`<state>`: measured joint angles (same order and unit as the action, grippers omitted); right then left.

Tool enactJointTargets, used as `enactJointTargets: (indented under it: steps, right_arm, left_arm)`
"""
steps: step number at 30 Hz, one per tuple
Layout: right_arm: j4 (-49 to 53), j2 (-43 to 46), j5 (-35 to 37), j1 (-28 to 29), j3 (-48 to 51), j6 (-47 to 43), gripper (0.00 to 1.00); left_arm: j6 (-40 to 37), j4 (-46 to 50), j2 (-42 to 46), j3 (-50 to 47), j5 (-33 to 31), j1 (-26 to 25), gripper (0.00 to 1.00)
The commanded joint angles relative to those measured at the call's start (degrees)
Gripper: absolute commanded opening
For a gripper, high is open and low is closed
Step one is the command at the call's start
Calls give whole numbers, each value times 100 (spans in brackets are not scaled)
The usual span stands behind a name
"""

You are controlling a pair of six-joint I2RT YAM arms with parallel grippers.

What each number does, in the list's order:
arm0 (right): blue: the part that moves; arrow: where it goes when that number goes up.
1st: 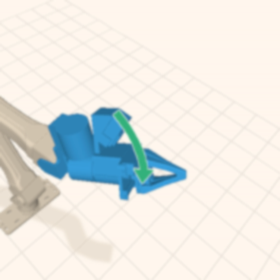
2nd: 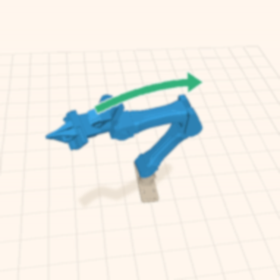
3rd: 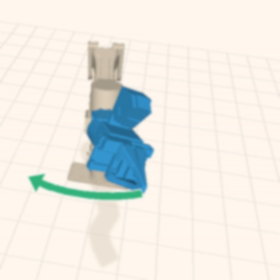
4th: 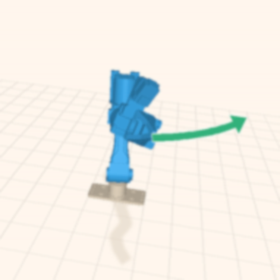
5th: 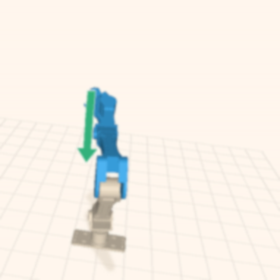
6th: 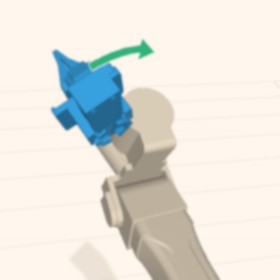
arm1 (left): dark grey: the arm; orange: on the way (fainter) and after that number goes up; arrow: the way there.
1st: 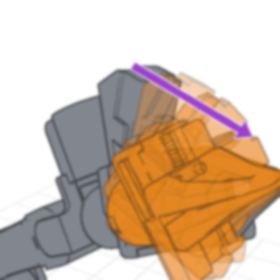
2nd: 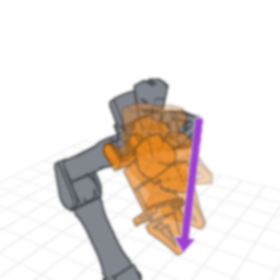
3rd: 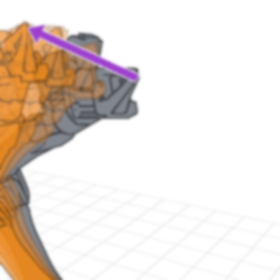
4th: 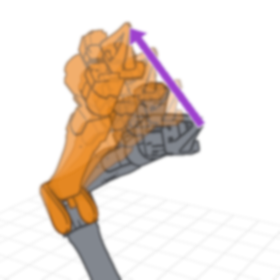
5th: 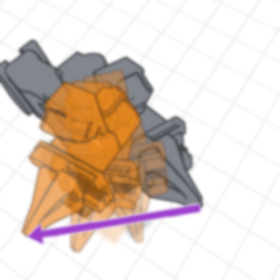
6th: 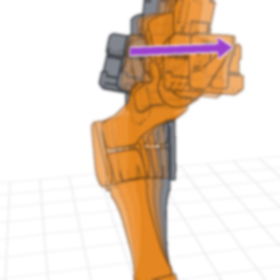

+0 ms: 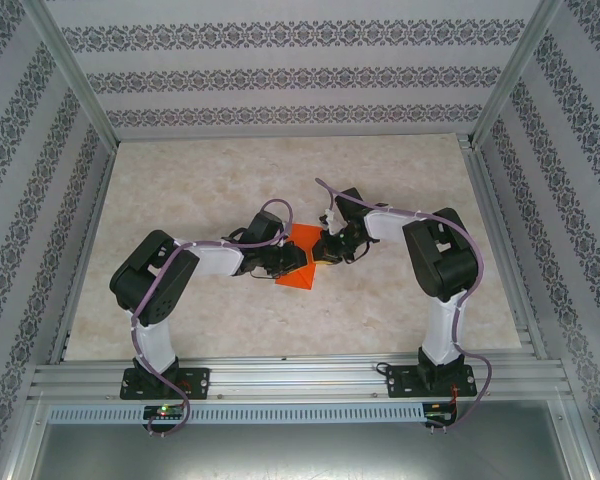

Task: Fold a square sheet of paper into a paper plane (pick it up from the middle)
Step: Fold the triangle a second time at the center of the table.

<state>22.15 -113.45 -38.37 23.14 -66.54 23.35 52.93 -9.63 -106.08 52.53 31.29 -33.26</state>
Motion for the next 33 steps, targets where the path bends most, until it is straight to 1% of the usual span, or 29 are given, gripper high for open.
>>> enactJointTargets:
  steps: [1,27,31,33]
  right_arm:
    - [105,-137,133,59,-139,-174,8]
    - [228,-202,242,82,-148,-228,8]
    - [239,-169,242,77,-157,-222,10]
    - [271,-107,251,68,-181,-191,13]
  left_arm:
    - [-54,56,-88,128,35,53,21]
    - [-20,422,-294,148,-45,49,21]
    - [40,519,-351,152,-126,52,20]
    - [59,624,-359,146,-192,56,20]
